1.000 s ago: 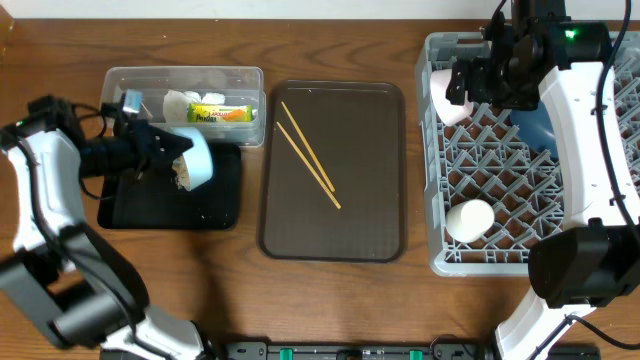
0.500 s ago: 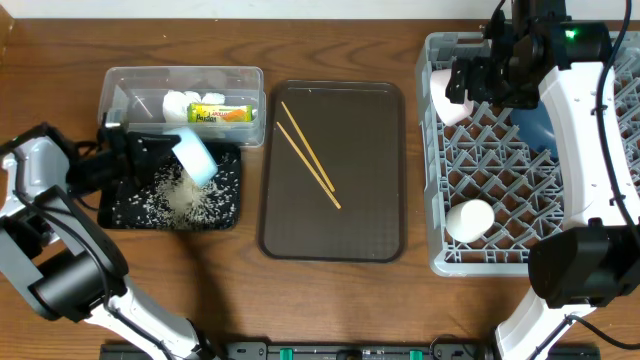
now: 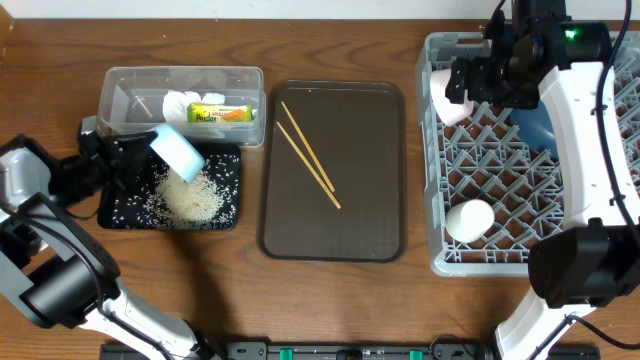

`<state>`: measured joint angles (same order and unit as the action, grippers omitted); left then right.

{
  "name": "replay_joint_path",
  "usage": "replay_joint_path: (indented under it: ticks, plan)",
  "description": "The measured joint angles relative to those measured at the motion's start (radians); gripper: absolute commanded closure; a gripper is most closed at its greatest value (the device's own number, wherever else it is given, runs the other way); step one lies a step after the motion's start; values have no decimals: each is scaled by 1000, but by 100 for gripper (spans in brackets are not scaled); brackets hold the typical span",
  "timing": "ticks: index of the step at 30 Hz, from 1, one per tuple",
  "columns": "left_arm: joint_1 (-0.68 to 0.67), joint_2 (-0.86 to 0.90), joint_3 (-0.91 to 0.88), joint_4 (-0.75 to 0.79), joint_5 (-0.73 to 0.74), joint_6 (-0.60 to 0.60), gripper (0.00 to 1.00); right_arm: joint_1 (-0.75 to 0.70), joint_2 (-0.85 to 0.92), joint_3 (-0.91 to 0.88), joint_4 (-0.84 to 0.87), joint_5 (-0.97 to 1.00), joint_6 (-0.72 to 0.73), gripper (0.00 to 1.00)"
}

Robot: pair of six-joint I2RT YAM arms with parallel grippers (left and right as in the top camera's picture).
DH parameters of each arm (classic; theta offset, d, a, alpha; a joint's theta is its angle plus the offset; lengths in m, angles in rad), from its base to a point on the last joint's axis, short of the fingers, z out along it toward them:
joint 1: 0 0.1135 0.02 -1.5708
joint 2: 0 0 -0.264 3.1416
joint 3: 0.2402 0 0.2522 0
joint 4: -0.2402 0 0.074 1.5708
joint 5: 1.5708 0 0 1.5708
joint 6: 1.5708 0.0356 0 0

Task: Sort waste into correct bins and load items into the dishwasher rack
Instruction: 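Tip the light-blue bowl over the black tray to dump the rice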

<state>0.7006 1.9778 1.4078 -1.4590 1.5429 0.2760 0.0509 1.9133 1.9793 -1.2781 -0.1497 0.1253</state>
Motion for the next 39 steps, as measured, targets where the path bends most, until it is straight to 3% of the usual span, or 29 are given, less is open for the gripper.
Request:
replay_joint_path:
  ticks: [3, 23, 36, 39]
  plan:
    - [-1, 0, 0, -71, 3, 2, 94, 0, 0, 0, -1, 0, 0, 4]
    - [-1, 0, 0, -140, 3, 24, 94, 0, 0, 0, -8, 0, 0, 4]
    - [-3, 0, 0, 4, 0, 84, 94, 0, 0, 0, -8, 0, 0, 4]
    - [-3, 0, 0, -32, -3, 83, 94, 0, 0, 0, -8, 0, 0, 4]
